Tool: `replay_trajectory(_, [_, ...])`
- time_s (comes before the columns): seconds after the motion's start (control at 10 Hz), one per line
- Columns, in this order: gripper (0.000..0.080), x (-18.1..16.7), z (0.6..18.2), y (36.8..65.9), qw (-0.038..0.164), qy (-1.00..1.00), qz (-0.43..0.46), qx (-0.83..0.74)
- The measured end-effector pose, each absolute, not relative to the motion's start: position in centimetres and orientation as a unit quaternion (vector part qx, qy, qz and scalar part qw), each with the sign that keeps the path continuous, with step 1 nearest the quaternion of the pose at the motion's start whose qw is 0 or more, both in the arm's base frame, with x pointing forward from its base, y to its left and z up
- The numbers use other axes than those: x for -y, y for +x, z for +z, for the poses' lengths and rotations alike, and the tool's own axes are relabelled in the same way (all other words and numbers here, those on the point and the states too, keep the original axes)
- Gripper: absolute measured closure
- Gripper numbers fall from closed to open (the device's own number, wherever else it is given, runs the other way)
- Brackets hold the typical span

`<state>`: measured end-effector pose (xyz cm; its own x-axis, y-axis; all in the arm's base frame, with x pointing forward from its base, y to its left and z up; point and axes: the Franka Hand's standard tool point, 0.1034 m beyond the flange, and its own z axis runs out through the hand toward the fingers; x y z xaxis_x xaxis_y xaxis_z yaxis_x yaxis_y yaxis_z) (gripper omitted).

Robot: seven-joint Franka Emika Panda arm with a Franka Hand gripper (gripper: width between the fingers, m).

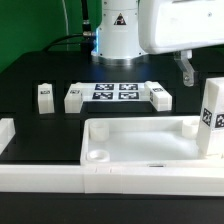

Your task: Assemble desk

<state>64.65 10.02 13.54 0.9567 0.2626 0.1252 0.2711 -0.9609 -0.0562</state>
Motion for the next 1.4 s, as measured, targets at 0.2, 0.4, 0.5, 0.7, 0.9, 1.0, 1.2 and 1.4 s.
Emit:
replay_trajectory(0.2, [0.0151,-10.4,13.6,64.2,0.042,-0.99,-0.005,0.136])
replay_trajectory(0.4, [0.0151,-10.3,13.4,64.4,0.041,-0.99,-0.01,0.135])
replay_trajectory(0.5, [0.0151,-10.1,13.2,64.5,0.04,-0.991,-0.009,0.131])
replay_trajectory(0.7, [0.0151,-10.1,12.9,64.9,0.039,-0.991,-0.016,0.128])
replay_trajectory(0.9, [0.0151,-10.0,12.7,65.1,0.04,-0.991,-0.017,0.129])
replay_trajectory(1.0, [0.0151,-9.8,12.6,65.1,0.04,-0.99,-0.017,0.132])
replay_trajectory(1.2, [0.027,-9.8,12.4,65.1,0.04,-0.987,-0.016,0.152])
replay_trajectory(1.4, [0.0407,-9.7,12.4,65.1,0.039,-0.988,-0.016,0.152])
